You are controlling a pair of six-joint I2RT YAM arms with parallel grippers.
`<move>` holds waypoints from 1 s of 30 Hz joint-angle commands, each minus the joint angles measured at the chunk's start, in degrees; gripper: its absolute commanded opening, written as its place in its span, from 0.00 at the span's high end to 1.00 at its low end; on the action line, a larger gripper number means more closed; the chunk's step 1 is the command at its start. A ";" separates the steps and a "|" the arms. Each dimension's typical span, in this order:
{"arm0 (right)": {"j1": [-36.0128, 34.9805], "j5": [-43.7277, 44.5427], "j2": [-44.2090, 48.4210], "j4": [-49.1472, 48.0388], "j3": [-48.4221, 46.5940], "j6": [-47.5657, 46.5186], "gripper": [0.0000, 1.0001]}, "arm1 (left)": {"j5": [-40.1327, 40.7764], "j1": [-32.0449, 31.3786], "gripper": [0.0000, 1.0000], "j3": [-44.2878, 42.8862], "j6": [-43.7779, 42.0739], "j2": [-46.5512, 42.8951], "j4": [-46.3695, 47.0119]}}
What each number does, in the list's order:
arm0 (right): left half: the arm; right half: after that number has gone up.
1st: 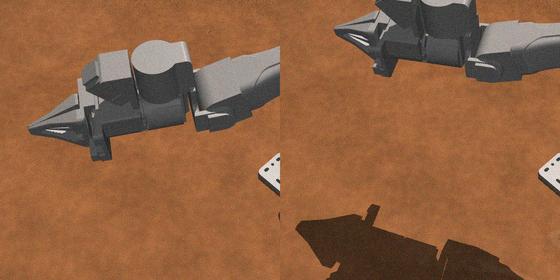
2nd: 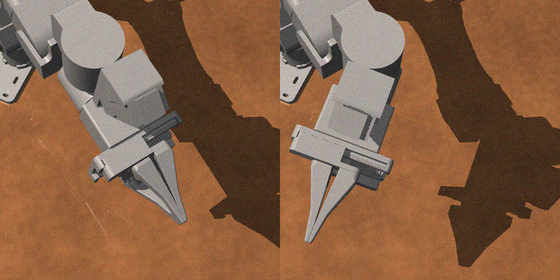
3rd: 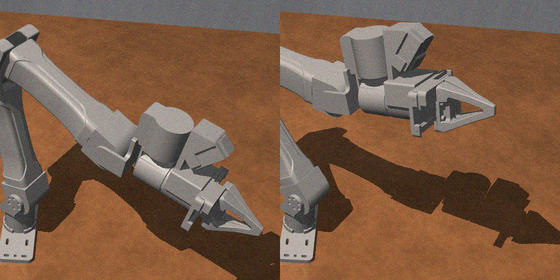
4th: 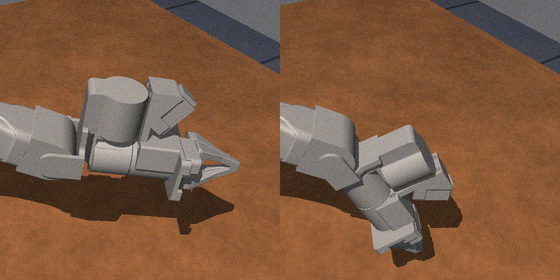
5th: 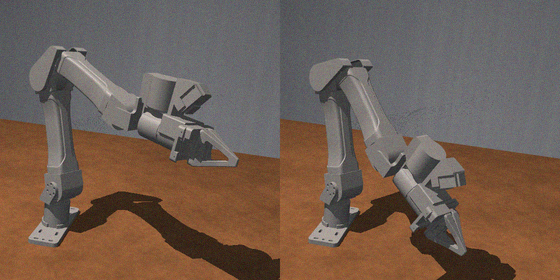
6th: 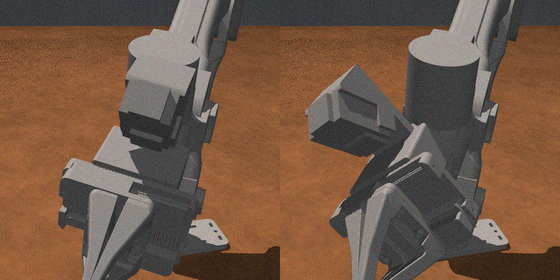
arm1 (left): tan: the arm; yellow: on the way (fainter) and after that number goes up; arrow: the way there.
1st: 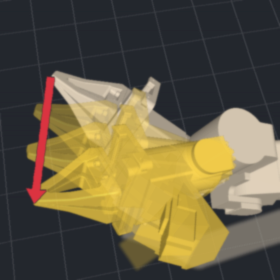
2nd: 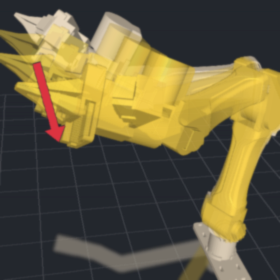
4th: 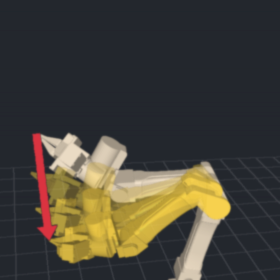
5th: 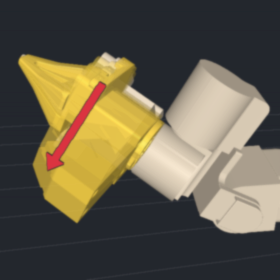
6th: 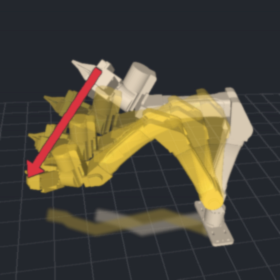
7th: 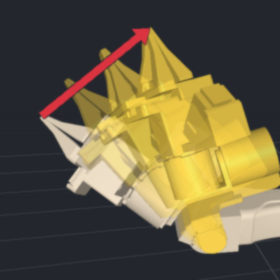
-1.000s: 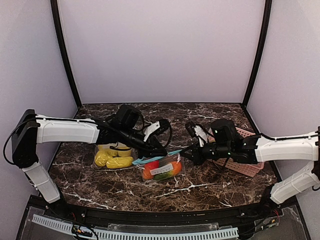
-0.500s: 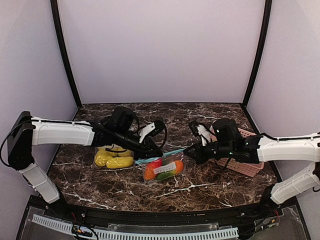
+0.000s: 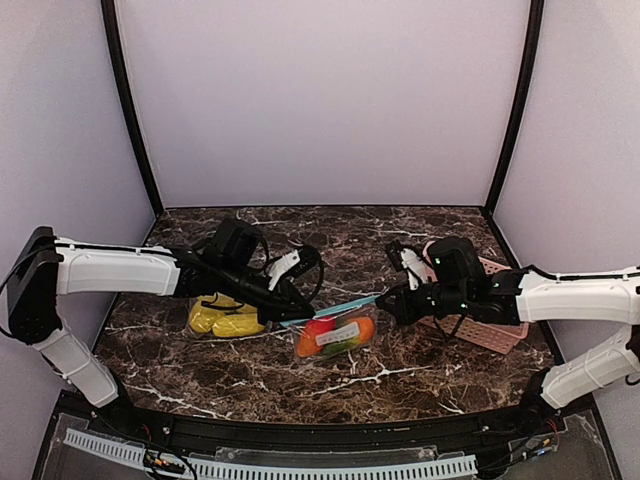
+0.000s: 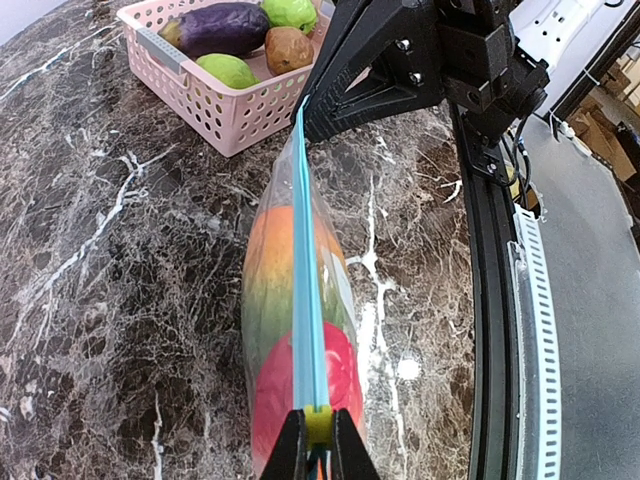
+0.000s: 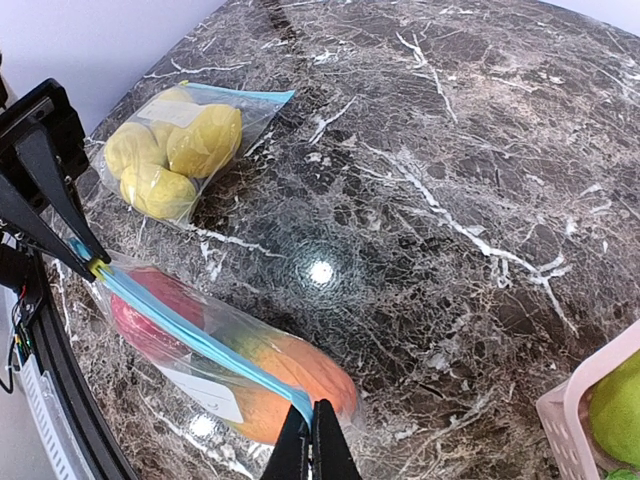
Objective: Place the food in the zip-top bag and seal the zipper
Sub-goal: Zip the zipper of the food storage bag.
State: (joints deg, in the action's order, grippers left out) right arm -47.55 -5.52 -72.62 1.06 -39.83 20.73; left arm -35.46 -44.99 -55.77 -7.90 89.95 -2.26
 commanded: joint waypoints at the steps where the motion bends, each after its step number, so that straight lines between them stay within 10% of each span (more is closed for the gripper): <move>1: 4.07 11.08 2.06 4.35 1.33 1.58 1.00 | 0.90 1.37 0.99 2.78 0.67 -2.44 -9.60; 30: 6.51 11.44 4.42 6.84 2.26 1.04 1.00 | 3.96 2.42 0.99 7.62 2.18 -7.37 -10.41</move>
State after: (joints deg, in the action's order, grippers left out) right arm -44.45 -4.38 -69.63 4.01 -38.83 21.54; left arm -33.30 -43.86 -50.83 -6.22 84.49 -2.24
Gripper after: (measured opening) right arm 0.006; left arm 0.067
